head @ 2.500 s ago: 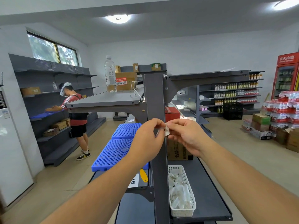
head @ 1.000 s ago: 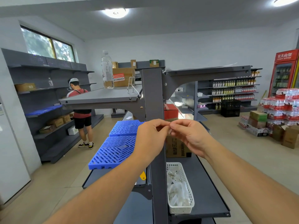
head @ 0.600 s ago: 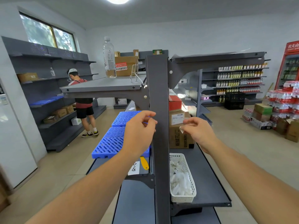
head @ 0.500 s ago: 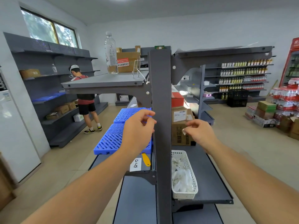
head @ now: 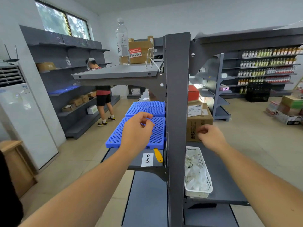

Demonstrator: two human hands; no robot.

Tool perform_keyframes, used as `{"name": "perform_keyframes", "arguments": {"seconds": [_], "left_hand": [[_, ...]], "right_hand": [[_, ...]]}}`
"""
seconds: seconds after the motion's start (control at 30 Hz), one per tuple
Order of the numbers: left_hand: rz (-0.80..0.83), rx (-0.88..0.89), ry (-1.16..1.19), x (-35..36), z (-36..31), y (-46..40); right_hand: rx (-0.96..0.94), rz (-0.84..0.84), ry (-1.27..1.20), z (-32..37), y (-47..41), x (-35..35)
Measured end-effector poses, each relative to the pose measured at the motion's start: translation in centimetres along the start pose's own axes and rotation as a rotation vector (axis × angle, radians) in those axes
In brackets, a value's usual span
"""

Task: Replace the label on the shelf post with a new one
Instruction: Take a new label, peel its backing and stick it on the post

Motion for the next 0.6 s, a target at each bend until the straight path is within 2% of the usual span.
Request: {"name": "perform_keyframes", "arguments": {"seconds": [0.4, 0.6], "left_hand": [[0.149, -0.042, -0.253, 2.2, 5.7, -0.4], [0.425, -0.012, -0.569, 4.8, 8.6, 0.8]], "right_hand": [[-0.033, -0.002, -0.053, 1.6, 0.5, -0.8], [-0.097, 0.001, 0.077, 3.0, 1.4, -1.2]]}}
Point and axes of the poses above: each hand's wrist, its own y-axis away from the middle knuckle, its own x-axis out of the palm, z = x × y, the point moved 10 cm from there along -y, towards the middle knuckle, and after that the axes turned 9 degrees about y, right-handed, at the moved point
